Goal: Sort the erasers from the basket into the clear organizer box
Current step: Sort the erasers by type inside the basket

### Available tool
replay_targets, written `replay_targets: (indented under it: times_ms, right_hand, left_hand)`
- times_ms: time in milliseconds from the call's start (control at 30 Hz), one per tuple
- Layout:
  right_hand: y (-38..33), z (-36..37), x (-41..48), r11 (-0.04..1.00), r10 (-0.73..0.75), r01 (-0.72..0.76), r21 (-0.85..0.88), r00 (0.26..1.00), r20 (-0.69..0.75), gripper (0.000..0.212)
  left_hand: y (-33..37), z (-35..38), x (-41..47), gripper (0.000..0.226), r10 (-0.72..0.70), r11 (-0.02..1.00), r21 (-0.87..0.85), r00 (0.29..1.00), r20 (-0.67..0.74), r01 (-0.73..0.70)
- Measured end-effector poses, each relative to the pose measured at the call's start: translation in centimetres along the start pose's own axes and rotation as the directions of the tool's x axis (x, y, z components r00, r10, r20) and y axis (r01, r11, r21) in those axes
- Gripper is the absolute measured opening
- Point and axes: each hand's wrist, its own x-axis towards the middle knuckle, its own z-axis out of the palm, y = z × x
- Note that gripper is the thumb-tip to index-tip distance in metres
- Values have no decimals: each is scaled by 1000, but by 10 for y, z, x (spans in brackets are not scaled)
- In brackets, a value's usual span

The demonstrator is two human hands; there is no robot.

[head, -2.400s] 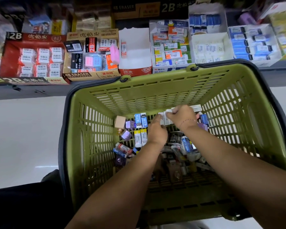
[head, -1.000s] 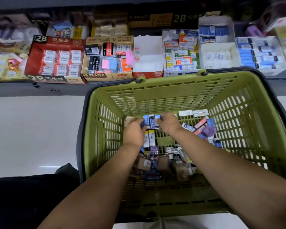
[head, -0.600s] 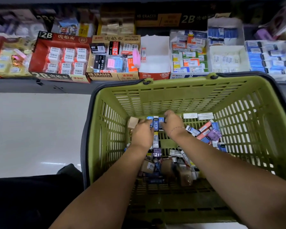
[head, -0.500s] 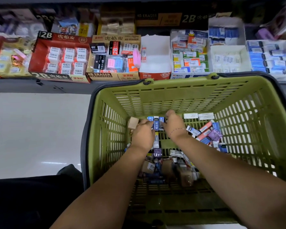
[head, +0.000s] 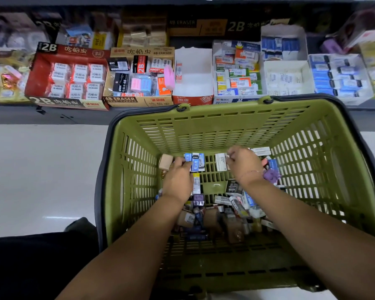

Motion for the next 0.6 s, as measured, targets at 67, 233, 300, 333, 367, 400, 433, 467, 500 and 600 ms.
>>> replay_targets:
  times_ms: [67, 233, 300, 333, 367, 400, 433, 467, 500, 600]
  right_hand:
    - [23, -10, -1, 990, 63, -58, -132, 997, 34, 23]
    - [42, -12, 0, 920, 46, 10, -392, 990, 133, 36]
    - [39, -10, 0, 902, 32, 22, -431, 993, 118, 33]
    - [38, -9, -1, 892, 28, 23, -451, 994, 107, 31]
    - [36, -10, -1, 888, 18, 19, -460, 997, 77, 29]
    - [35, -11, -3, 893, 4, 8, -450, 1000, 26, 29]
    - [31, -13, -5, 915, -9, -7, -403, 999, -38, 28]
    - [25, -14, -7, 949, -14, -21, -314, 994, -107, 27]
    - [16, -16, -9, 980, -2, -29, -198, 988, -157, 25]
    - [-19, -10, -12, 993, 63, -55, 104, 995, -71, 21]
  left_hand:
    - [2, 1, -1, 42, -16, 1000, -1, 1000, -20, 16]
    - [3, -1, -2, 46, -77, 997, 1, 996, -39, 77]
    - [1, -2, -3, 47, -93, 996, -2, 995, -38, 93]
    - [0, -3, -4, 47, -102, 995, -6, 994, -40, 102]
    - [-1, -3, -4, 46, -111, 994, -9, 993, -46, 110]
    - [-2, -3, -3, 46, -120, 993, -17, 991, -56, 119]
    - [-2, -3, -2, 45, -130, 991, -28, 989, -65, 129]
    - [-3, -4, -1, 44, -137, 990, -37, 988, -75, 134]
    - [-4, -4, 1, 43, -142, 989, -46, 986, -82, 139]
    - [-3, -4, 7, 42, -178, 981, -89, 980, -91, 170]
